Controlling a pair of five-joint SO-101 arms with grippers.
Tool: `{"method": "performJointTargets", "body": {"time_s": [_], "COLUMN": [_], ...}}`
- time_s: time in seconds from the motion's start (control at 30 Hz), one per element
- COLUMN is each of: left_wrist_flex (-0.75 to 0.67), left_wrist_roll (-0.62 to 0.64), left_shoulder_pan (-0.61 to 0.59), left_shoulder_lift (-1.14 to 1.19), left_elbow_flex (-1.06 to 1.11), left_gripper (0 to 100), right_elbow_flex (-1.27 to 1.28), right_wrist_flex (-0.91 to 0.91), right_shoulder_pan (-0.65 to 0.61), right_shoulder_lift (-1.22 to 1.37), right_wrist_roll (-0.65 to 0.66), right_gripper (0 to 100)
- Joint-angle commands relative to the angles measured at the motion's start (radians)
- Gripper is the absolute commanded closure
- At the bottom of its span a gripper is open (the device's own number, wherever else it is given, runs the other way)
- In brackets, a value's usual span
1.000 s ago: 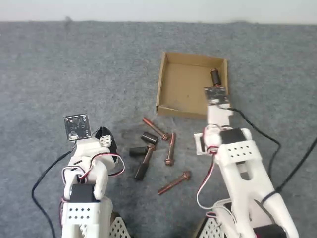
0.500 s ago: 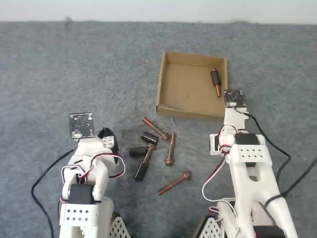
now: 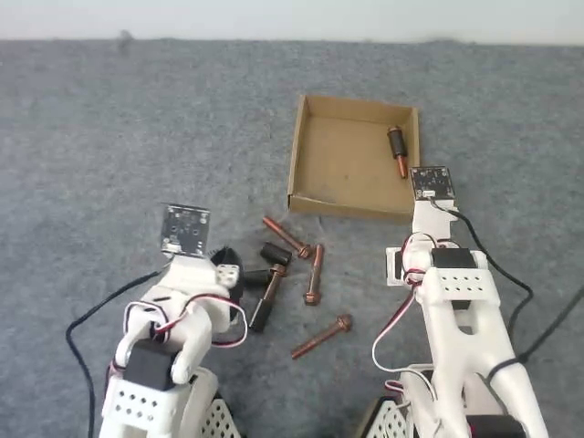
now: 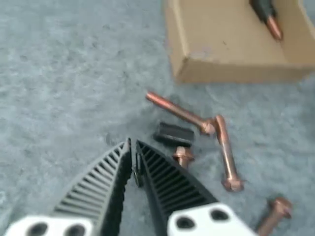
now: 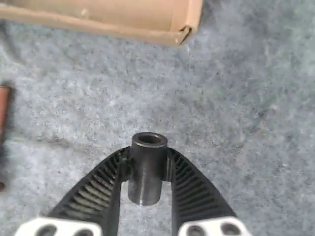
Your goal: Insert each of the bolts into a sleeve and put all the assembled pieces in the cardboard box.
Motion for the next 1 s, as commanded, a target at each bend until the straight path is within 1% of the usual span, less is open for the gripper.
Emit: {"method": "performJointTargets", "body": {"time_s": [0.0, 0.1, 0.27, 0.4, 0.53, 0.6, 0.67, 0.77, 0.97], "left_wrist_flex": [0.006, -0.006, -0.003, -0.003, -0.005, -0.006, -0.009, -0.055, -0.130], "left_wrist_roll": [-0.009, -0.009, -0.009, -0.005, -0.005, -0.003, 0.021, 0.081, 0.087], "left_shoulder_pan": [0.037, 0.040, 0.043, 0.114, 0.198, 0.218, 0.222, 0.226, 0.227], "left_shoulder_lift": [0.009, 0.121, 0.407, 0.575, 0.675, 0.713, 0.755, 0.829, 0.984], "left_elbow_flex": [-0.056, -0.093, -0.262, -0.349, -0.384, -0.395, -0.409, -0.415, -0.417], "left_gripper": [99, 99, 99, 99, 99, 99, 99, 99, 99], "right_elbow_flex": [-0.011, -0.009, -0.008, -0.008, -0.008, -0.008, -0.008, -0.008, -0.008], "right_wrist_flex": [-0.021, -0.021, -0.021, -0.021, -0.021, -0.021, -0.021, -0.021, -0.021], "right_shoulder_pan": [0.012, 0.010, 0.008, 0.008, 0.008, 0.008, 0.008, 0.007, 0.007], "right_shoulder_lift": [-0.051, -0.051, -0.051, -0.051, -0.051, -0.051, -0.051, -0.051, -0.051], "right_wrist_roll": [0.025, 0.025, 0.025, 0.025, 0.025, 0.025, 0.025, 0.025, 0.023], "right_gripper": [99.3, 99.3, 99.3, 99.3, 99.3, 99.3, 99.3, 99.3, 99.3]}}
